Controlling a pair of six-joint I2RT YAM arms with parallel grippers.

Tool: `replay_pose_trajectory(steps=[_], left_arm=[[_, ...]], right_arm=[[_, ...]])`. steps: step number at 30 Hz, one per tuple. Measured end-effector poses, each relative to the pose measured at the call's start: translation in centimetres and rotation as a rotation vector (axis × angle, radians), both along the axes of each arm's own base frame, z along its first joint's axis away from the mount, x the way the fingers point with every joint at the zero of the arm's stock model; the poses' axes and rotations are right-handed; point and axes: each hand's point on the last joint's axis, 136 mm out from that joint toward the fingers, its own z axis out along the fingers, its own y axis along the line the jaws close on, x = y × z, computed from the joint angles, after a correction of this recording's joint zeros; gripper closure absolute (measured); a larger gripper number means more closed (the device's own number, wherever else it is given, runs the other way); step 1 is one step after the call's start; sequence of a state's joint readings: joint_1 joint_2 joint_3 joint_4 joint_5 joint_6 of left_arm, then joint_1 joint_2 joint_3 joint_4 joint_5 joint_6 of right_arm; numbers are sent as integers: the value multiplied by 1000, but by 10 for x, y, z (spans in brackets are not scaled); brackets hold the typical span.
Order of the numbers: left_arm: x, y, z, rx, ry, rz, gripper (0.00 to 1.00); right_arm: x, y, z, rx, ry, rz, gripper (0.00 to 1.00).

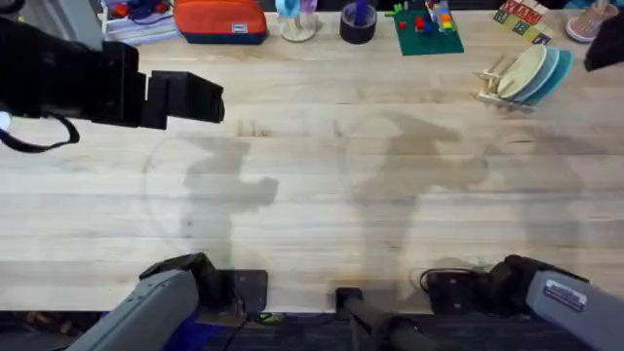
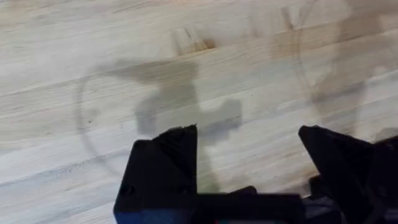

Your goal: Pick up the plates from the table one by one and place each into a slot on the dish rack.

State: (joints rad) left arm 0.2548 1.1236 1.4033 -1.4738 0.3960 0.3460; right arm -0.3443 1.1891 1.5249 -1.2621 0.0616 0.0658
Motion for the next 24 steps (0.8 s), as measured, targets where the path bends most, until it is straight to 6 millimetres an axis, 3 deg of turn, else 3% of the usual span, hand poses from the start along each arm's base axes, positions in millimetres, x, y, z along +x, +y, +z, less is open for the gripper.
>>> replay_pose_trajectory(steps=[10,24], left_arm=[[0,0,0,0,0,0,7],[0,0,0,0,0,0,7]], right_arm=[[-41,15,35,-50,-135,8,9],[-91,34,49,-75,-210,10,10]])
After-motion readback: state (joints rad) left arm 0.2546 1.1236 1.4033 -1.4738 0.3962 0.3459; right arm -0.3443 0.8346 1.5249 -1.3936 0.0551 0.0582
